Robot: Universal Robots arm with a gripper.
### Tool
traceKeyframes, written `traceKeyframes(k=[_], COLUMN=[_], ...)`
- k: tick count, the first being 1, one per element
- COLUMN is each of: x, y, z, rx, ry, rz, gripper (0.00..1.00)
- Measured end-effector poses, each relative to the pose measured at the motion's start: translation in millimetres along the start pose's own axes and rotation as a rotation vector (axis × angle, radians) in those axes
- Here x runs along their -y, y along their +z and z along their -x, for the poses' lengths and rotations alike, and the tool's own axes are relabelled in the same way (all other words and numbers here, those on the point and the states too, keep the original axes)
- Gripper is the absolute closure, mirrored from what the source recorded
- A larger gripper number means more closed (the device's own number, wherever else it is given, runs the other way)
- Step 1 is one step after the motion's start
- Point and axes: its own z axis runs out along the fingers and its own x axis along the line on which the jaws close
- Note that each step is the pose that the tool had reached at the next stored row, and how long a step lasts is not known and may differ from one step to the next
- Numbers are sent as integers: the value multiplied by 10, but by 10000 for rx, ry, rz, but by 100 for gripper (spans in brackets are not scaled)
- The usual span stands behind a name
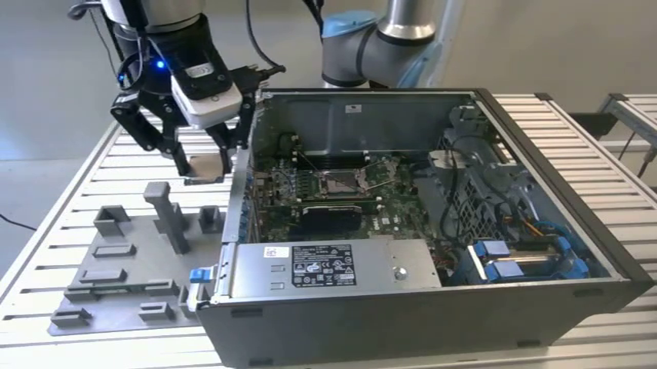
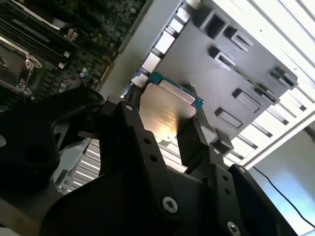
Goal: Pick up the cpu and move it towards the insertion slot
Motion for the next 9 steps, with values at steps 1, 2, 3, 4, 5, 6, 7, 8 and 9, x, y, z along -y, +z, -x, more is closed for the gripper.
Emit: traceKeyframes(k=[1,2,3,4,5,6,7,8,9], x=[3,5,7,10,13,15,17,20,22], y=[0,0,1,1,1,2,2,2,2], z=[45,91,136,182,227,272,317,362,407], rx=[-2,-5,-6,-6,-7,-6,-6,-7,-6], ry=[-1,0,0,1,0,-1,0,0,0], rz=[1,0,0,0,0,0,0,0,0], gripper=[100,100,100,100,100,100,100,100,100])
